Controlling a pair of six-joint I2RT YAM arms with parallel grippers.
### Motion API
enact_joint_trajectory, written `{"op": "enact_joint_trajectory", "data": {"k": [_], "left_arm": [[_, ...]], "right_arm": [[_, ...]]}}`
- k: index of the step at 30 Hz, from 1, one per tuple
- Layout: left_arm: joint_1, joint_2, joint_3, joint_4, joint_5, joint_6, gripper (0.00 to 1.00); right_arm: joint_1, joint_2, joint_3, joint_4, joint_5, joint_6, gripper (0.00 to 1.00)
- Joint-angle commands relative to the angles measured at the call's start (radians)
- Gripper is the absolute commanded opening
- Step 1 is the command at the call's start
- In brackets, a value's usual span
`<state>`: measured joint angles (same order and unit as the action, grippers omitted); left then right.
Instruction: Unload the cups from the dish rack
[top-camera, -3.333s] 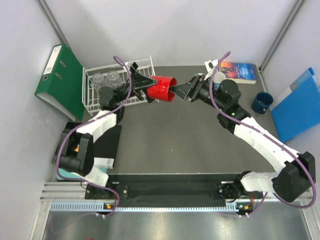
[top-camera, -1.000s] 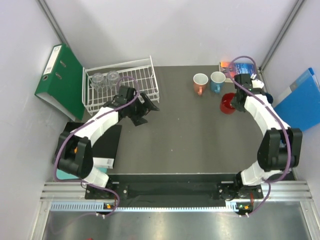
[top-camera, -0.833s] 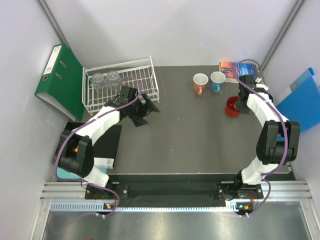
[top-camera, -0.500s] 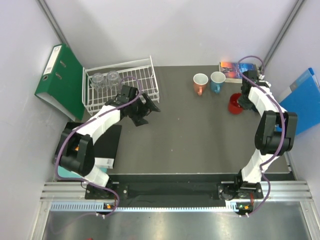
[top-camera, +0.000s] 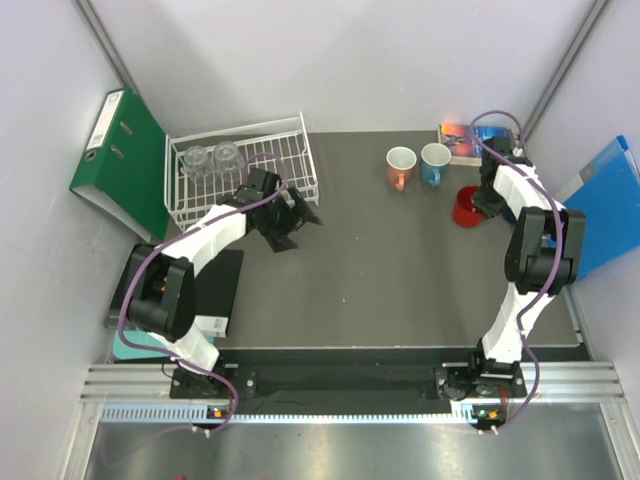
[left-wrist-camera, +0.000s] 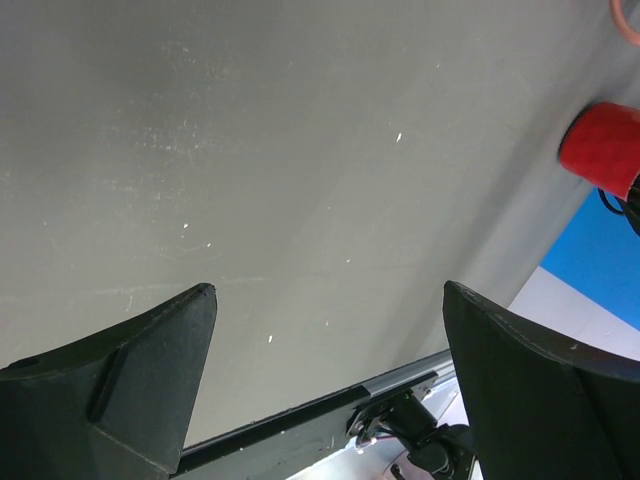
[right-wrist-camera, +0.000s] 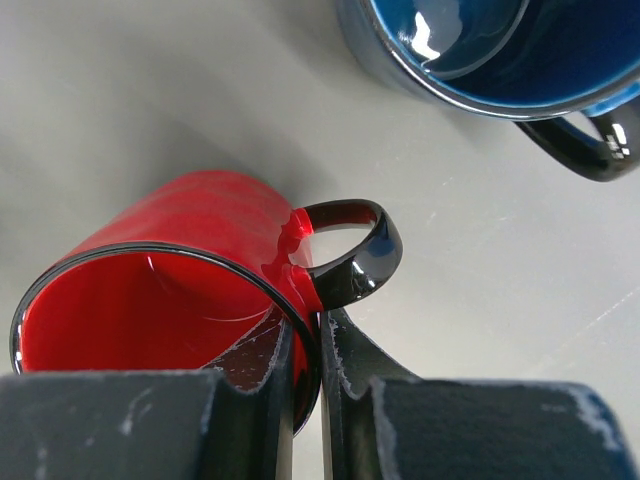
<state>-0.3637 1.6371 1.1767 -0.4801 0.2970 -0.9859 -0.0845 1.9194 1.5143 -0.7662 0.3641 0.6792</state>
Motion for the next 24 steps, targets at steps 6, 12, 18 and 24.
{"op": "enact_joint_trajectory", "data": {"k": [6,12,18,24], "left_arm": [[-0.003,0.027,0.063,-0.006,0.019,0.020,0.99],[-0.003,0.046,0.067,0.003,0.030,0.024,0.99],[-0.003,0.049,0.083,0.018,0.033,0.049,0.99],[-0.003,0.030,0.092,0.055,0.036,0.075,0.99]], "right_arm": [[-0.021,0.017,0.067,0.028,-0.037,-0.024,0.20],[-0.020,-0.003,0.061,0.051,-0.080,-0.032,0.38],[-0.012,-0.082,0.075,0.082,-0.146,-0.024,0.48],[-0.008,-0.224,0.058,0.179,-0.272,0.022,0.66]]}}
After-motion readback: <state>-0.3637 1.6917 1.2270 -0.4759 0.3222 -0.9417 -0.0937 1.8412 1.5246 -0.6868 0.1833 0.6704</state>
